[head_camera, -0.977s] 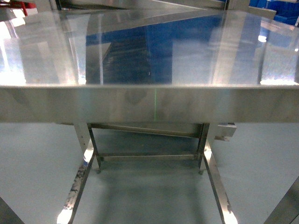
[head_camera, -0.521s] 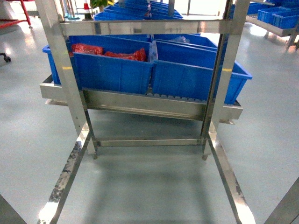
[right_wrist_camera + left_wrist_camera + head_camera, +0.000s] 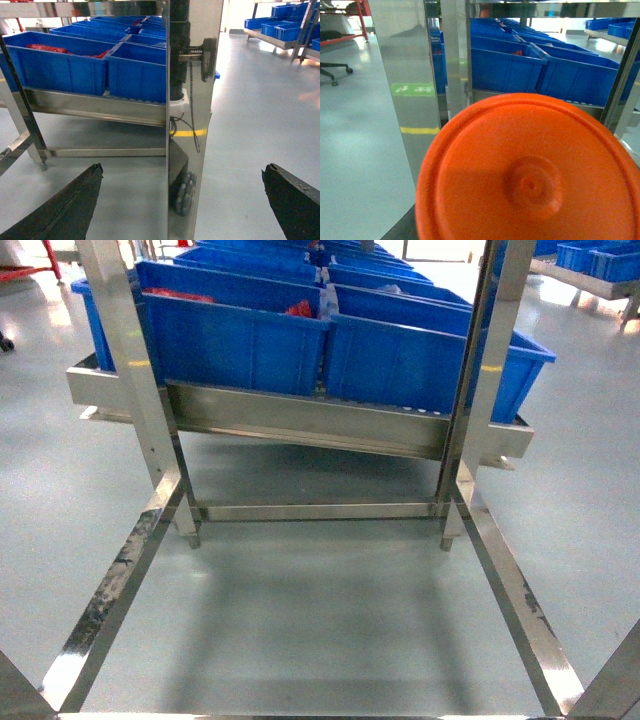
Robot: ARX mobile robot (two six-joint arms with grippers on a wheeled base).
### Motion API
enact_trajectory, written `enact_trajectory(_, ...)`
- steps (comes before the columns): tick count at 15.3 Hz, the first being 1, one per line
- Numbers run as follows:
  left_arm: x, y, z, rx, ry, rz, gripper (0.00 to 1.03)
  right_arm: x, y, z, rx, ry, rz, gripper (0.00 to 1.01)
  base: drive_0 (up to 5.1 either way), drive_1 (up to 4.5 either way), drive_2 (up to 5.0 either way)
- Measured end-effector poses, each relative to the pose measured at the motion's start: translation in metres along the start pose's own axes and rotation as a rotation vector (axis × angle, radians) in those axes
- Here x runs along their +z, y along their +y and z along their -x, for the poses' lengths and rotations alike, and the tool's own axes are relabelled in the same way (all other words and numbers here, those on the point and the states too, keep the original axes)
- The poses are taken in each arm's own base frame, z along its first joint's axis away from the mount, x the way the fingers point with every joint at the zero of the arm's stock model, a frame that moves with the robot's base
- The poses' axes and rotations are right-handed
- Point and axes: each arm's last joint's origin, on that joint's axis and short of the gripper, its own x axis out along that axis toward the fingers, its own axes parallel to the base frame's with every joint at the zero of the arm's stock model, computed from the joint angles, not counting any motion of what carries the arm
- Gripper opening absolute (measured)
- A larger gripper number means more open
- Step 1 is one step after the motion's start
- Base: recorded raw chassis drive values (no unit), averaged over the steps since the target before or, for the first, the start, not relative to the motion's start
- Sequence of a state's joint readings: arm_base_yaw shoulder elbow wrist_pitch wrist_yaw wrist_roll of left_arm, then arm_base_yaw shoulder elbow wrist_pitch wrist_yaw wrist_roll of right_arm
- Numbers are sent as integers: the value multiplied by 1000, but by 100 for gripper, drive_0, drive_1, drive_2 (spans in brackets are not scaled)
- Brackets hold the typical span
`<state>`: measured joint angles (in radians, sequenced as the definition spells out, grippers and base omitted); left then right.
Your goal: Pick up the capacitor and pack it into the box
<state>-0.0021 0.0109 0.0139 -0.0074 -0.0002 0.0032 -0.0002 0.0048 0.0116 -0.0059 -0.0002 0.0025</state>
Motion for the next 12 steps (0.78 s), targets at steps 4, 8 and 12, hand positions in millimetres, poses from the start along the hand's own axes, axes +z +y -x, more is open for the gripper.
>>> enact_trajectory(4,0,0,0,1,0,0,44,0,0,0,0,0,0,98,0,0,0)
enact_trajectory(8,0,0,0,-2,-1,0,44,0,0,0,-1,0,0,98,0,0,0)
enact_trajectory(12,0,0,0,0,0,0,44,0,0,0,0,-1,0,98,-477,269,269)
